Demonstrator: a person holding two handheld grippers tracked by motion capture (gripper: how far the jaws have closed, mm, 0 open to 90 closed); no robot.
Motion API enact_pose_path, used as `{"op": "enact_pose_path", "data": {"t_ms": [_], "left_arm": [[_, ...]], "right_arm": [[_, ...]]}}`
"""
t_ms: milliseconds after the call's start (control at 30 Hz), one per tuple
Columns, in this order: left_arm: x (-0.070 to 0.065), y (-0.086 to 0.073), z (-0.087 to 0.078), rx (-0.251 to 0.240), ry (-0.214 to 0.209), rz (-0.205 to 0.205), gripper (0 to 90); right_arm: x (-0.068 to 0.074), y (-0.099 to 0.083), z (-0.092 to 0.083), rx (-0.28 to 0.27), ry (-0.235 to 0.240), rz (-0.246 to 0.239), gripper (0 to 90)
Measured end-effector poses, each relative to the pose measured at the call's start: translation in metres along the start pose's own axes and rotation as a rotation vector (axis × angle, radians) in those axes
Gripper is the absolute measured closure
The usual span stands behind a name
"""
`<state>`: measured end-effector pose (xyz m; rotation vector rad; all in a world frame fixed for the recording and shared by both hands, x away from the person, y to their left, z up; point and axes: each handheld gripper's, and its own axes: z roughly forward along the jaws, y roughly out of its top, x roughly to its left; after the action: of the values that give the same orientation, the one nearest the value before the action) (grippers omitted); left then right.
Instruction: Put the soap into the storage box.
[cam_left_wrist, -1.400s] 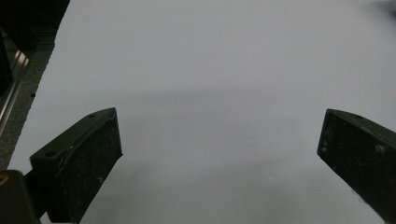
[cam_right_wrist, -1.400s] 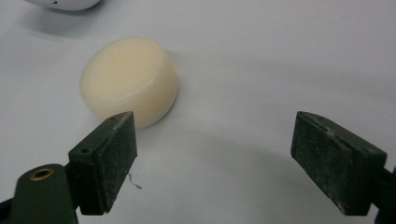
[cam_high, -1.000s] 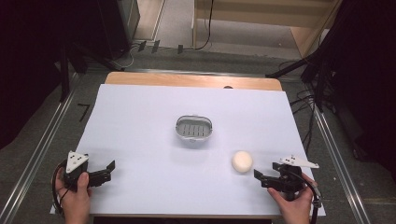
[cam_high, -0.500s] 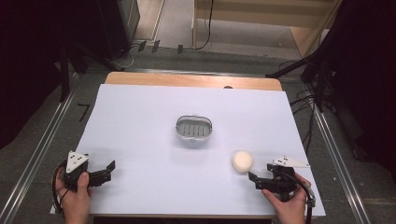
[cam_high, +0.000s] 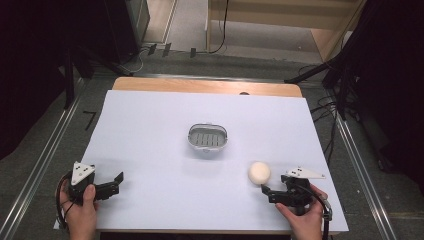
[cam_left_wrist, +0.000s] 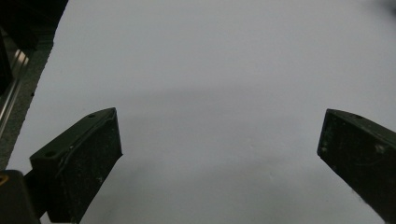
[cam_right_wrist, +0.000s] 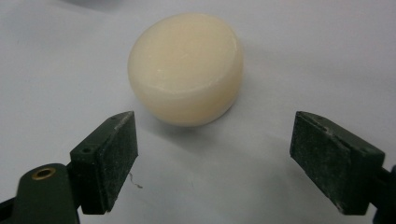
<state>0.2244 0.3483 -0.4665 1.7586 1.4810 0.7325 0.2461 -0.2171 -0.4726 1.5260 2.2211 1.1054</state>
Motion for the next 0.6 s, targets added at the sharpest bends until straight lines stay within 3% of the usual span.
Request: {"op": "enact_pose_path", "data": {"t_ms": [600], "left_arm": [[-0.0003,0.0001,0.0001,0.003,0.002,0.003,0.4]], "right_arm": [[0.0090,-0.0005,0.0086,0.019,0.001,-0.016,15.8]]}}
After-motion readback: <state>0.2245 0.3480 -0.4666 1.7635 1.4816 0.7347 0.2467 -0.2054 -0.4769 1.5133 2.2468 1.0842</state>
